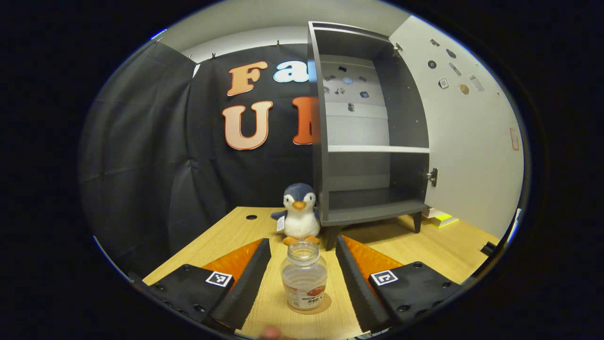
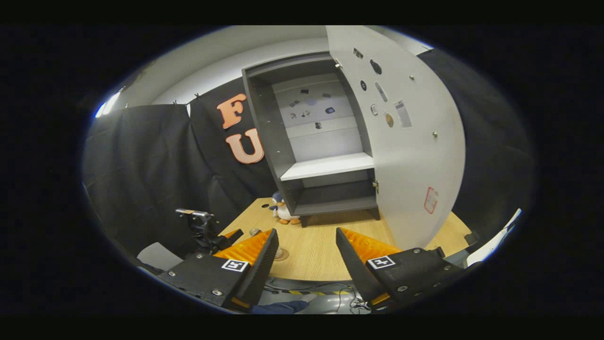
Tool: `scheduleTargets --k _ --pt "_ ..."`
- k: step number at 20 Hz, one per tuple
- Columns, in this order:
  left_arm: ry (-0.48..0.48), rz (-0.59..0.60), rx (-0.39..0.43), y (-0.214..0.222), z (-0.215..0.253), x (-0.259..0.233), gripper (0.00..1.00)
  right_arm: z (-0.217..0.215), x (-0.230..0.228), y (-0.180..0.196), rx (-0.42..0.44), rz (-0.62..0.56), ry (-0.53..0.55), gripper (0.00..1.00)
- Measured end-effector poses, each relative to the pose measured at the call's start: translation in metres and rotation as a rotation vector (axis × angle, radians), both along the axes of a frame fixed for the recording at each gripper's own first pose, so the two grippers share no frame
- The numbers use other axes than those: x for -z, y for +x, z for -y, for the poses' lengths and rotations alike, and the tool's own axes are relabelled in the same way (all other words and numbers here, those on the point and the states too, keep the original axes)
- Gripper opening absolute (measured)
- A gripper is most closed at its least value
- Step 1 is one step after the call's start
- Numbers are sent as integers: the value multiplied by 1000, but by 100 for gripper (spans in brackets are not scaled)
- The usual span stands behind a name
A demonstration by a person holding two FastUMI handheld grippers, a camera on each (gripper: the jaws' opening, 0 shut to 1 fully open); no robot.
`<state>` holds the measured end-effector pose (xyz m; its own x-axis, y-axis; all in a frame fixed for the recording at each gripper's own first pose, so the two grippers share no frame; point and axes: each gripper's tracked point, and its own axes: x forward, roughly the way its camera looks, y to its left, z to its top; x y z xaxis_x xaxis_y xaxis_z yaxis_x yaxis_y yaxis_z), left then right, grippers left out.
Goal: Open the cabinet door with the right hand, grasp the bottle in the cabinet with the left hand and place it on the coaster, then close the cabinet door with the right hand.
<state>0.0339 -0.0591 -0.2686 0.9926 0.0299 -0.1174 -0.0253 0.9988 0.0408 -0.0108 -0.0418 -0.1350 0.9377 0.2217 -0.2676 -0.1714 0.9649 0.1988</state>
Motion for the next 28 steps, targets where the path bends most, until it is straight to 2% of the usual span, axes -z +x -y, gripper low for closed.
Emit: scheduleTargets --k 5,11,15,18,21,28 --pt "47 64 61 -12 29 -60 91 21 -42 -19 37 115 8 77" --pt "-29 47 110 -30 56 -96 91 75 -84 -35 120 217 19 78" --pt "-36 24 109 -33 53 -109 91 128 -104 -39 181 268 0 78" --pt "-44 24 148 -33 60 -122 92 169 -102 -29 230 264 -31 78" --pt "-29 14 146 -35 57 -134 89 199 -101 -14 254 264 -35 78" --pt "4 -10 105 -31 54 -147 91 221 -93 33 200 260 -39 79"
